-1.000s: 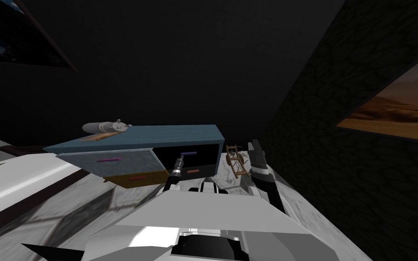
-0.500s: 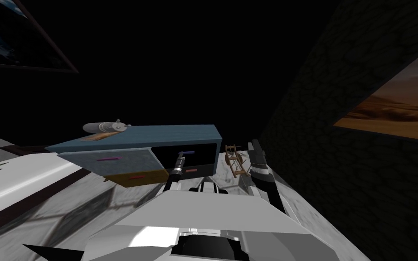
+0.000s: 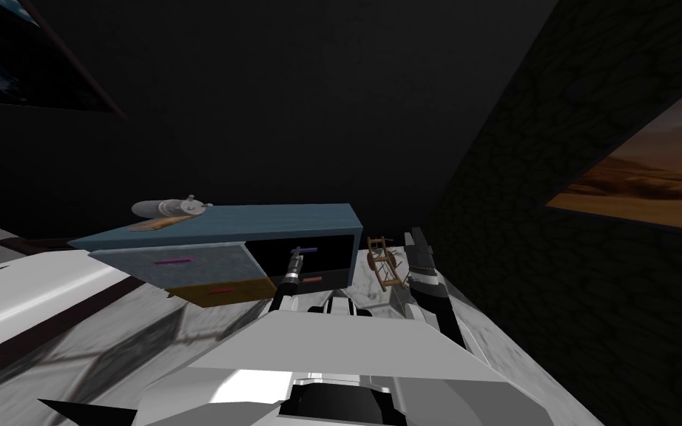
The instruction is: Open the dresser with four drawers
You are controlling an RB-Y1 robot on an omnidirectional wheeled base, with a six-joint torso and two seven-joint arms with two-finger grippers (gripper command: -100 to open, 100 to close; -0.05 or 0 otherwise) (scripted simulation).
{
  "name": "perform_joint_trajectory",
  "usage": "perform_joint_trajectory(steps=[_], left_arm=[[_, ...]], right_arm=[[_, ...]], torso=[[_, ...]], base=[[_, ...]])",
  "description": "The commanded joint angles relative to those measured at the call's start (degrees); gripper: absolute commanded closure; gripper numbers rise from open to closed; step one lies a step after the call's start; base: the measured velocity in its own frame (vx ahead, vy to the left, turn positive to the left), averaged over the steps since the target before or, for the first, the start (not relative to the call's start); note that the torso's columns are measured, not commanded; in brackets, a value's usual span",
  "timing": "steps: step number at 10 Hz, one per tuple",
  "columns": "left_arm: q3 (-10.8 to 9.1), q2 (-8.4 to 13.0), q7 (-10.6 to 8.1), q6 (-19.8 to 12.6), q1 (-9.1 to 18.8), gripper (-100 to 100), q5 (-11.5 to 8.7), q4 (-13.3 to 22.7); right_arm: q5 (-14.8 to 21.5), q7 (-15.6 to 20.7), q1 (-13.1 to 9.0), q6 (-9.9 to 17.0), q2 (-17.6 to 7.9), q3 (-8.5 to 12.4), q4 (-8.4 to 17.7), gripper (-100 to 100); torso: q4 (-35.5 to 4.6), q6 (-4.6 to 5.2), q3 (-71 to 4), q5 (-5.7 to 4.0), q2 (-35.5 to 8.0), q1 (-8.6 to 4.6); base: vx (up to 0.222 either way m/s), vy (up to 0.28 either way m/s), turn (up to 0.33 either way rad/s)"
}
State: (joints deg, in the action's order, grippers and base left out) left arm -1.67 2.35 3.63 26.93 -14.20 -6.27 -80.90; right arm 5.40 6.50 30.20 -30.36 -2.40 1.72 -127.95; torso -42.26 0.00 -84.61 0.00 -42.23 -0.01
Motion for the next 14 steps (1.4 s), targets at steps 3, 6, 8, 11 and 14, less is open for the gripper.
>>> perform_joint_trajectory(steps=[3, 6, 8, 11, 14], left_arm=[[0.49, 0.11, -0.06, -0.48, -1.08, 100, -0.03, -1.69], [0.72, 0.16, -0.08, -0.69, -1.59, 100, -0.04, -2.48], [0.68, 3.38, -0.11, -0.72, -1.58, -100, -0.08, -2.59], [0.32, 4.23, -0.23, -0.89, -0.91, -100, -0.27, -1.91], [0.0, 1.85, -0.36, -1.24, -0.18, -100, -0.4, -0.65]], right_arm=[[0.0, 0.0, -0.03, 0.0, 0.01, -0.01, 0.0, 0], [0.0, 0.0, -0.04, 0.01, 0.01, -0.01, 0.0, 0], [0.0, 0.0, -0.01, 0.0, 0.0, 0.0, 0.0, 0], [0.0, 0.0, 0.01, 0.0, 0.0, 0.0, 0.0, 0], [0.0, 0.0, 0.02, 0.0, 0.0, 0.0, 0.0, 0]], torso=[[-0.15, 0.02, 0.31, -0.03, -0.48, -0.07], [-0.03, 0.0, 0.05, -0.01, -0.06, -0.03], [0.12, 0.0, -0.28, 0.03, 0.47, 0.11], [0.02, 0.01, -0.08, 0.0, 0.17, 0.02], [-0.02, 0.01, 0.03, 0.0, -0.03, -0.02]], base=[[-0.142, -0.017, 0.014], [-0.169, -0.03, 0.009], [0.002, 0.002, -0.002], [0.11, 0.019, -0.007], [0.153, 0.027, -0.007]])
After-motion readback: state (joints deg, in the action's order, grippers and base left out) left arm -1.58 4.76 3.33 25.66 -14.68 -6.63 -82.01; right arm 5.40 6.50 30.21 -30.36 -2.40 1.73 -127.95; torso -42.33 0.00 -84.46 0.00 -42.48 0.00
